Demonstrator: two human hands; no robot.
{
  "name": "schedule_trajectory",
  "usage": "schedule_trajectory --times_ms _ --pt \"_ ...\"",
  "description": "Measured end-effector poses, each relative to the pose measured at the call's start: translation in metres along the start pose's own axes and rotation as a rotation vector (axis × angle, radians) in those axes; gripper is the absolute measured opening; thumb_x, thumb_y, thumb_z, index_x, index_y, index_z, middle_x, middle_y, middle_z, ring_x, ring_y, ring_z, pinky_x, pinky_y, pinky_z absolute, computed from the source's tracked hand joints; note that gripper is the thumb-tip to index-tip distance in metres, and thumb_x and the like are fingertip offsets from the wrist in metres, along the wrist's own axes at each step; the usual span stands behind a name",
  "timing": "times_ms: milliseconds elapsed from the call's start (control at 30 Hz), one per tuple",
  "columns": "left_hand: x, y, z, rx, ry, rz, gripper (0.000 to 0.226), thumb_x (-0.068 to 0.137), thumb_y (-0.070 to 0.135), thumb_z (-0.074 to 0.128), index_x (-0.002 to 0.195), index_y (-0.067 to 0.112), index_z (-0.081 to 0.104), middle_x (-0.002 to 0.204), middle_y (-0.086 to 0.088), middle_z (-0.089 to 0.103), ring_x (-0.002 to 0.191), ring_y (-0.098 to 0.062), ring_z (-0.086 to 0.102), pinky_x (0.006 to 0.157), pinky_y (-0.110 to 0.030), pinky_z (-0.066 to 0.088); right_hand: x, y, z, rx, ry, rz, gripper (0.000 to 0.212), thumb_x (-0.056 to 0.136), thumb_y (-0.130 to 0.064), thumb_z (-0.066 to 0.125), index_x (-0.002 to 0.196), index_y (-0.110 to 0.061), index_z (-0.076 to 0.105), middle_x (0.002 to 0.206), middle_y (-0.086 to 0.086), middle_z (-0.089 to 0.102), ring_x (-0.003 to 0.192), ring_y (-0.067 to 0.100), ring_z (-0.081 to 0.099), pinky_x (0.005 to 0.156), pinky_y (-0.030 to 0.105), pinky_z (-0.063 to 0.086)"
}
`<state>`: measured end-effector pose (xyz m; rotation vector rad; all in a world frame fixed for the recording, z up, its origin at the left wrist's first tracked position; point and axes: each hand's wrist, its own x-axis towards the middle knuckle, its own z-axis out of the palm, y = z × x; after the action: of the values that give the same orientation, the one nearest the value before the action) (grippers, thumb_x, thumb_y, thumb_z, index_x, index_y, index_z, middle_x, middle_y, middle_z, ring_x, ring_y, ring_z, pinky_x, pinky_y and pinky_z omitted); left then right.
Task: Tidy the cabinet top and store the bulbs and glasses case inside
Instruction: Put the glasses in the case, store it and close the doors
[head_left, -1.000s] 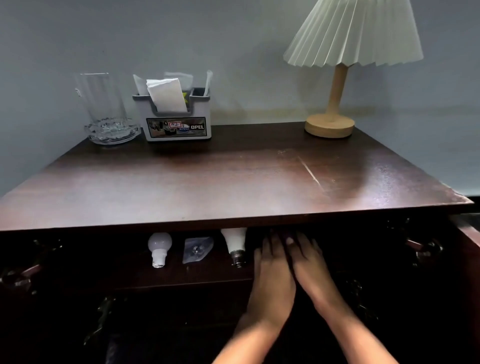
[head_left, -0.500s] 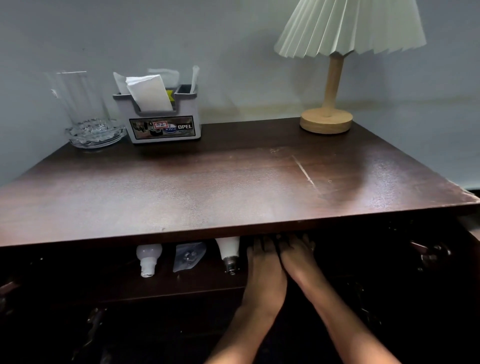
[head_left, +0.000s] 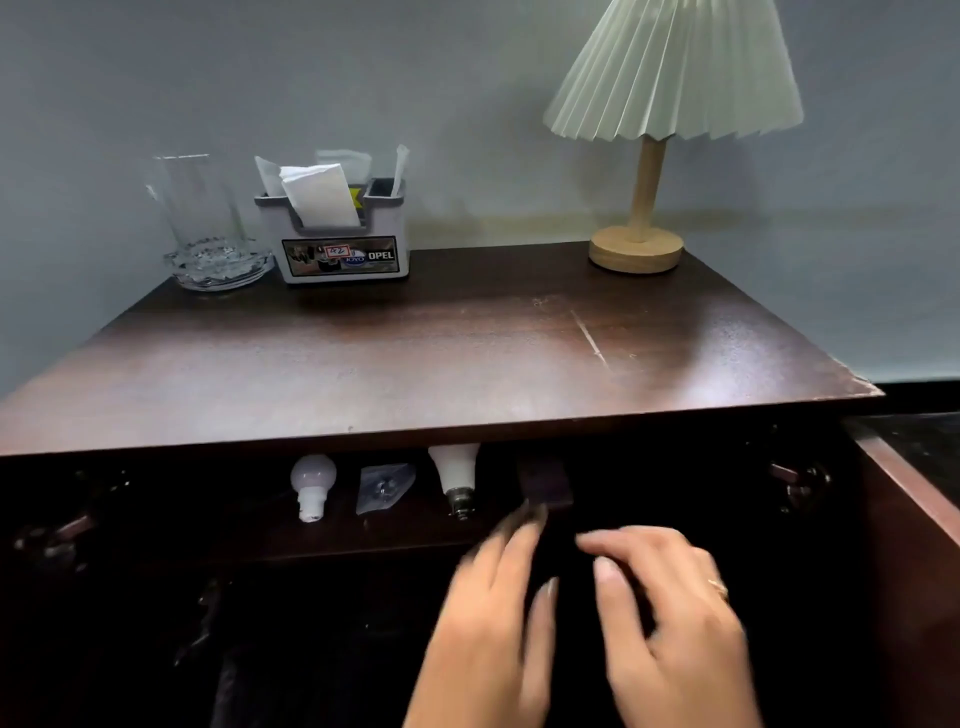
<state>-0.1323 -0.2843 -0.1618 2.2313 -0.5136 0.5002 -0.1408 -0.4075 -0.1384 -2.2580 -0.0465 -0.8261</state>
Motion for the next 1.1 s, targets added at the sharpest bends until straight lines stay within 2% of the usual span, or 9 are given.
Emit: schedule_trajectory --times_ms 67,167,267,400,467,600,767,967,1100 --pt "-0.024 -0.001 -0.029 0.033 0.031 0.072 0.037 0.090 0.038 0.042 0.125 0.035 0.053 0.126 0.022 0.056 0.111 0.003 0.053 0.100 -0.004 0.030 -0.011 -0.013 -0.038 -0.077 0.062 -0.085 0.027 0.082 -0.031 0.042 0.082 -0.029 0.069 0.080 -0.009 0.063 0.076 0.009 0.047 0.079 0.009 0.033" --pt "-0.044 -0.025 -0.057 0.107 0.023 0.040 0.036 0.094 0.055 0.023 0.123 0.049 0.042 0.131 0.031 0.046 0.100 -0.001 0.059 0.095 -0.002 0.032 -0.020 -0.021 -0.077 -0.260 0.076 -0.179 0.032 0.090 -0.041 0.029 0.091 -0.036 0.060 0.090 -0.014 0.054 0.077 0.008 0.045 0.075 0.016 0.029" --pt "-0.060 -0.007 -0.063 0.143 0.016 0.014 0.036 0.095 0.038 0.033 0.125 0.035 0.053 0.126 0.025 0.054 0.101 0.003 0.060 0.096 0.001 0.032 -0.034 -0.023 -0.085 -0.300 0.062 -0.290 0.029 0.085 -0.027 0.041 0.087 -0.029 0.070 0.084 -0.014 0.066 0.080 0.004 0.050 0.079 0.016 0.034" --pt "-0.077 0.026 -0.056 0.053 0.091 0.060 0.034 0.085 0.026 0.049 0.116 0.021 0.063 0.120 0.012 0.061 0.115 0.002 0.051 0.101 -0.007 0.032 -0.054 -0.017 -0.092 -0.428 0.097 -0.356 0.028 0.084 -0.021 0.046 0.084 -0.019 0.073 0.081 -0.003 0.072 0.086 0.007 0.055 0.073 0.034 0.043" --pt "-0.083 0.023 -0.056 0.048 0.036 0.062 0.035 0.086 0.026 0.049 0.119 0.021 0.060 0.122 0.012 0.059 0.117 0.001 0.050 0.102 -0.008 0.033 -0.063 -0.014 -0.104 -0.482 0.124 -0.312 0.028 0.086 -0.022 0.045 0.088 -0.019 0.073 0.084 0.000 0.073 0.089 0.010 0.055 0.079 0.035 0.042" --pt "-0.100 0.017 -0.057 0.072 -0.037 0.057 0.037 0.090 0.028 0.044 0.124 0.020 0.055 0.124 0.009 0.057 0.119 0.001 0.047 0.104 -0.008 0.029 -0.074 -0.014 -0.116 -0.614 0.064 -0.246 0.025 0.087 -0.023 0.045 0.094 -0.019 0.068 0.092 0.004 0.070 0.092 0.022 0.061 0.090 0.055 0.040" --pt "-0.116 0.014 -0.061 0.112 0.012 0.068 0.032 0.088 0.019 0.048 0.118 0.012 0.058 0.119 -0.004 0.063 0.112 -0.017 0.055 0.100 -0.018 0.034 -0.084 -0.020 -0.129 -0.835 -0.018 -0.217 0.023 0.086 -0.027 0.045 0.094 -0.020 0.065 0.096 0.004 0.070 0.095 0.028 0.061 0.094 0.040 0.023" --pt "-0.115 0.033 -0.099 0.263 0.151 0.069 0.040 0.083 0.026 0.039 0.112 0.009 0.062 0.110 -0.007 0.068 0.101 -0.024 0.063 0.093 -0.038 0.049 -0.074 -0.021 -0.154 -0.897 0.068 -0.189 0.027 0.081 -0.029 0.045 0.090 -0.018 0.067 0.094 0.005 0.072 0.094 0.031 0.061 0.095 0.041 0.019" --pt "-0.120 0.028 -0.120 0.421 0.239 0.012 0.038 0.084 0.027 0.038 0.111 0.015 0.061 0.107 0.000 0.069 0.102 -0.016 0.064 0.110 -0.035 0.022 -0.075 -0.005 -0.168 -0.880 0.014 -0.003 0.019 0.084 -0.025 0.054 0.093 -0.017 0.069 0.103 0.007 0.071 0.106 0.040 0.054 0.100 0.049 0.017"
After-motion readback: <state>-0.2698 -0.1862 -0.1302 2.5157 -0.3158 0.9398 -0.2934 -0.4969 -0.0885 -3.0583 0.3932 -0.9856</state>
